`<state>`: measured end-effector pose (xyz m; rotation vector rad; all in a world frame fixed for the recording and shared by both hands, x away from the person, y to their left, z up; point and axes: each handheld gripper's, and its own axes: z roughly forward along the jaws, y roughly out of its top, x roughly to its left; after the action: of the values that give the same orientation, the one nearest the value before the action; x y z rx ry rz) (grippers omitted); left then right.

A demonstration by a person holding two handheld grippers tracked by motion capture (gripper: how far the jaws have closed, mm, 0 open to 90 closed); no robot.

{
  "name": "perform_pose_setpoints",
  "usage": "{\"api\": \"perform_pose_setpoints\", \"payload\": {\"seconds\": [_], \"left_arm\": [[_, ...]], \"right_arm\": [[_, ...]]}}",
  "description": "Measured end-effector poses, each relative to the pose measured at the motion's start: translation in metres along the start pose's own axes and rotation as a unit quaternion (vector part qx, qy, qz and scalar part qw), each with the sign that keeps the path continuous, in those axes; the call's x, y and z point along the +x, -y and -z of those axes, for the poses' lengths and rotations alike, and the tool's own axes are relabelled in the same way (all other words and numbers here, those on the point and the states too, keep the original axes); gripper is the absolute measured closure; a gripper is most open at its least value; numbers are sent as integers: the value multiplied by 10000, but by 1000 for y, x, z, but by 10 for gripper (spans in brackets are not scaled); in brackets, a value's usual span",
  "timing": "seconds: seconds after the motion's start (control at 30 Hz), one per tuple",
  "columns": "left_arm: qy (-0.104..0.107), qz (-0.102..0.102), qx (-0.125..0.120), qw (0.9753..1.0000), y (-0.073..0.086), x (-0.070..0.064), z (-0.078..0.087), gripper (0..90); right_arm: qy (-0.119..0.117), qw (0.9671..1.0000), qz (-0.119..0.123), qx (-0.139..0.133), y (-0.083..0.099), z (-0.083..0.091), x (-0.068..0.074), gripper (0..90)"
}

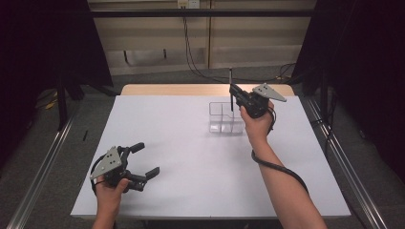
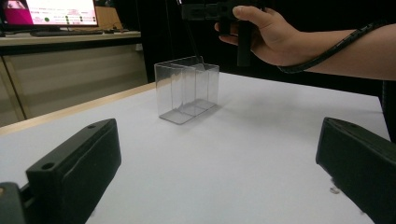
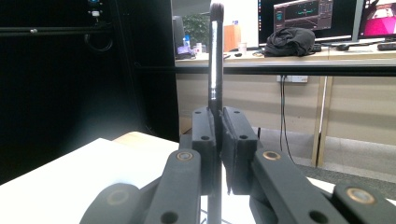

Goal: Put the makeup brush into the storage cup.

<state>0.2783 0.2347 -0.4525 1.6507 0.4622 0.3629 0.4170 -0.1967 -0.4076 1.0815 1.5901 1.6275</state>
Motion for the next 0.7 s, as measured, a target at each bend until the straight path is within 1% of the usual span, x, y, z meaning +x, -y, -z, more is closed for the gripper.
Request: {"api": "perform_pose_setpoints", "payload": {"seconds": [0.17,0.2,0.43,0.47,0.53,0.6,0.63,0.7], "left_arm": [[7,5,-1,10000,0,0,0,0],[3,12,-1,10000,0,0,0,0],[7,11,-22,10000,0,0,1,0],[3,7,-24,10000,0,0,1,0],[-4,8,-28,10000,0,1,2,0],[-19,-9,-22,10000,-1,1,2,0],[-18,9,-20,10000,-1,0,2,0],[-8,20,-33,10000,0,0,1,0]], "right_arm": [[-9,10000,44,23,2,-2,0,843],[-17,10000,17,3,2,-2,1,843],[-51,9999,61,86,6,-4,2,843],[-61,9999,37,96,6,-4,3,843],[-74,9999,78,130,7,-4,4,843],[-87,9999,41,122,8,-3,5,843],[-89,9998,69,134,9,-2,4,843],[-96,9999,28,138,10,-1,5,842]]}}
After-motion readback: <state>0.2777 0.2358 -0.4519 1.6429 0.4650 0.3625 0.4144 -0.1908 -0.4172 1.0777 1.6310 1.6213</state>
